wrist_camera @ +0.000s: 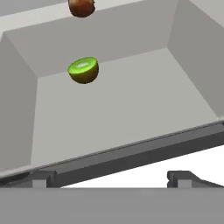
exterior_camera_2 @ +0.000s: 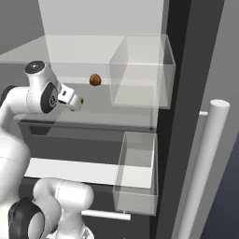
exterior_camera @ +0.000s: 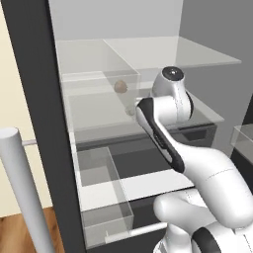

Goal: Pick the apple and kiwi from the fridge and place them on the plate next to the blender to make a fruit smoothie.

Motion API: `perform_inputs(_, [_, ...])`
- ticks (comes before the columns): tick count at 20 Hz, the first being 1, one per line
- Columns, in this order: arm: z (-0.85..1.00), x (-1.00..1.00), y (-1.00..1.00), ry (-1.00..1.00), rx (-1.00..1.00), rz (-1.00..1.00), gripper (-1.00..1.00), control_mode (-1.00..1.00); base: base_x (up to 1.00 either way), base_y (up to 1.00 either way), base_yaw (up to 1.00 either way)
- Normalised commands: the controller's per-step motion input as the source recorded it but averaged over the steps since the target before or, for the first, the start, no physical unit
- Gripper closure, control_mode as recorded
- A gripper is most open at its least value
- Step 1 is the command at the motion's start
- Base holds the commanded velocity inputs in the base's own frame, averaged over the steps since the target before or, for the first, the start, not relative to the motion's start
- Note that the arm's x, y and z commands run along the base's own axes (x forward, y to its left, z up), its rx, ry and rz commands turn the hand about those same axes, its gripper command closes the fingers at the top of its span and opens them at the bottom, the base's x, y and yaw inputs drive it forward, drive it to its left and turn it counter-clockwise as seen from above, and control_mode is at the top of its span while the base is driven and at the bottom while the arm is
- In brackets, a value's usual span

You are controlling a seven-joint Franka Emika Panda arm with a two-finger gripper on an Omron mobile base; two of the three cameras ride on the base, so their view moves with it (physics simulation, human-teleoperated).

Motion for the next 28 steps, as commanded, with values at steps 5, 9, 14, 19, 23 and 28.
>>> perform_inputs(5, [-0.37,0.86,0.00,0.04,-0.01,0.00,-1.00,-1.00,0.00,0.00,0.00])
perform_inputs(9, [-0.83,0.59,0.00,0.00,-0.06,0.02,-1.00,-1.00,0.00,0.00,0.00])
perform_inputs(14, [-0.21,0.67,0.01,0.00,-0.01,0.00,-1.00,-1.00,0.00,0.00,0.00])
perform_inputs(19, [-0.05,0.66,0.03,0.02,0.00,0.00,-1.00,-1.00,0.00,0.00,0.00])
perform_inputs(23, [-0.16,0.40,0.28,0.04,-0.01,0.06,-1.00,-1.00,0.00,0.00,0.00])
perform_inputs(28, [-0.08,0.40,0.16,0.05,0.00,0.09,-1.00,-1.00,0.00,0.00,0.00])
